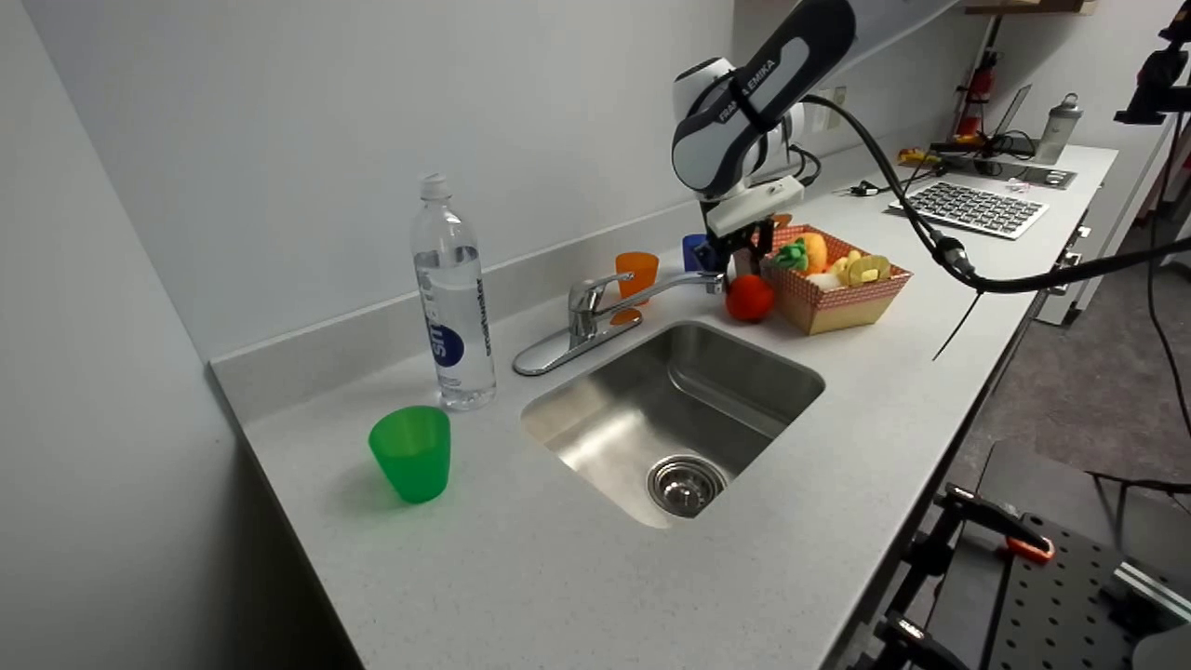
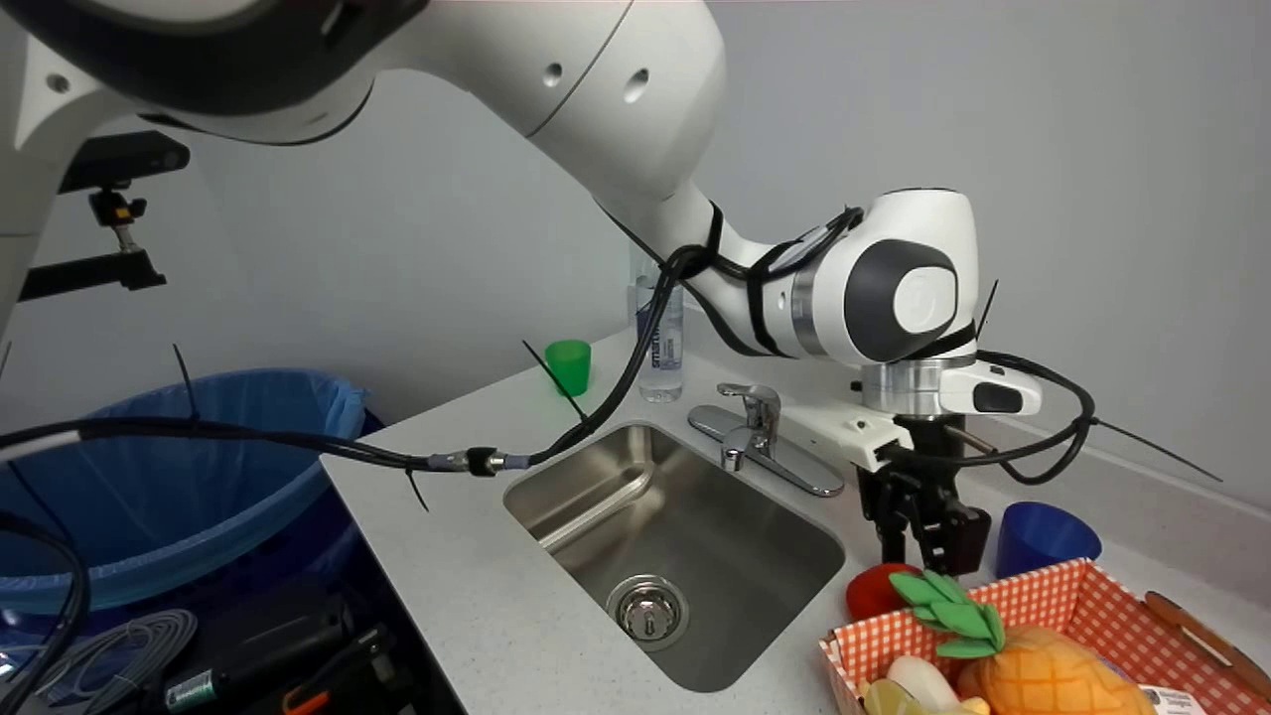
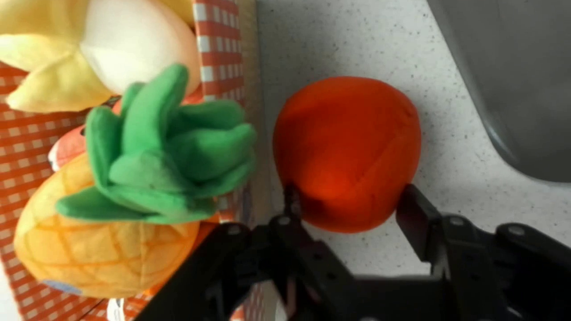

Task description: Put the red plushy in the box

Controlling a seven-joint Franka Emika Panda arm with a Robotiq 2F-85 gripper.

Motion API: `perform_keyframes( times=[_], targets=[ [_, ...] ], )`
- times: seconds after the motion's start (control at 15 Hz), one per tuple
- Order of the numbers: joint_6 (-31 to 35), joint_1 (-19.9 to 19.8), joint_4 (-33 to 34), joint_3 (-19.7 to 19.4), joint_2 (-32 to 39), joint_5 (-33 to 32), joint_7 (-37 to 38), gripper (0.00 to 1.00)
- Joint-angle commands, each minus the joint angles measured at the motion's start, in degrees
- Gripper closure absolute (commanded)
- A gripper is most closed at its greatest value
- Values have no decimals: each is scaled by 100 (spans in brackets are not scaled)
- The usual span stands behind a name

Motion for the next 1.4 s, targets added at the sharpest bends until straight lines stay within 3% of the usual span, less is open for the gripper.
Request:
perform_keyframes(
  times=[0.0, 0.27, 0.73, 0.8, 0.93, 1.33],
  targets=[
    [-276, -21, 323, -11, 61, 73, 21, 73],
    [-460, -149, 671, 54, 57, 349, 21, 99],
    [-868, -397, 1440, 103, 61, 1000, 38, 100],
    [-920, -385, 1446, 90, 46, 986, 44, 74],
    [-1015, -370, 1444, 82, 27, 933, 24, 66],
    [-1315, -302, 997, 127, -198, 813, -134, 19]
  ],
)
